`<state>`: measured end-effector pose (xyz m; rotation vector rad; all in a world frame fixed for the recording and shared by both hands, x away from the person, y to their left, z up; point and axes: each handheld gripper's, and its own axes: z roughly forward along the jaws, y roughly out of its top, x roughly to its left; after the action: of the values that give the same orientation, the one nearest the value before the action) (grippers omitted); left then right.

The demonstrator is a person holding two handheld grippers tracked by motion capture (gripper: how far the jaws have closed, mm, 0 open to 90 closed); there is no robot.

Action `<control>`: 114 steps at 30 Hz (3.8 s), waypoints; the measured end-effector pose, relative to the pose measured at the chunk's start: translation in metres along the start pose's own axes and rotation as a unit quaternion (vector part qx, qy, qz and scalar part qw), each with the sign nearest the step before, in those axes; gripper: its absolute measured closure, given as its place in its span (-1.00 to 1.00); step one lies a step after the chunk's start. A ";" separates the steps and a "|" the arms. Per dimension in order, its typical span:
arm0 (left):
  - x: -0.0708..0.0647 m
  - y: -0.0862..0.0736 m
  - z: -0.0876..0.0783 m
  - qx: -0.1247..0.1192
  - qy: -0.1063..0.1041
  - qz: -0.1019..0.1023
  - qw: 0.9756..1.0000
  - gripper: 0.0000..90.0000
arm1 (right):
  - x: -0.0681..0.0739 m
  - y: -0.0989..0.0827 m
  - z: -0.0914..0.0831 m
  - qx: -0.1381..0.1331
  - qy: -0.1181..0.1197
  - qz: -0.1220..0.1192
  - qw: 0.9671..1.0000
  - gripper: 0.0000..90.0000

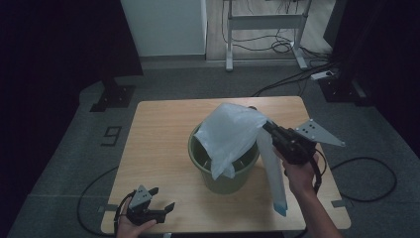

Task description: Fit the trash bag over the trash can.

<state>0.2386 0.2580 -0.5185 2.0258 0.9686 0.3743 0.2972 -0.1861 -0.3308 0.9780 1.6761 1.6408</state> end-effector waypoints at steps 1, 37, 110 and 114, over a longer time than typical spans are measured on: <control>0.000 0.000 0.000 0.000 0.000 0.000 1.000 -0.68 | 0.001 -0.004 0.002 0.005 0.000 -0.003 1.000 0.97; -0.011 0.011 -0.010 -0.021 -0.001 0.014 1.000 -0.67 | 0.021 -0.065 0.007 0.057 0.009 -0.056 0.997 0.97; -0.054 0.121 -0.052 -0.140 -0.006 0.028 0.990 -0.57 | -0.018 -0.051 -0.037 0.018 -0.052 -0.022 0.998 0.97; -0.065 0.142 -0.049 -0.143 -0.013 0.046 0.989 -0.56 | 0.001 -0.035 -0.029 0.009 -0.027 -0.043 0.999 0.97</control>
<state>0.2388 0.1871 -0.3704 1.8114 0.7598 0.5068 0.2696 -0.2006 -0.3638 0.9381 1.6756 1.5338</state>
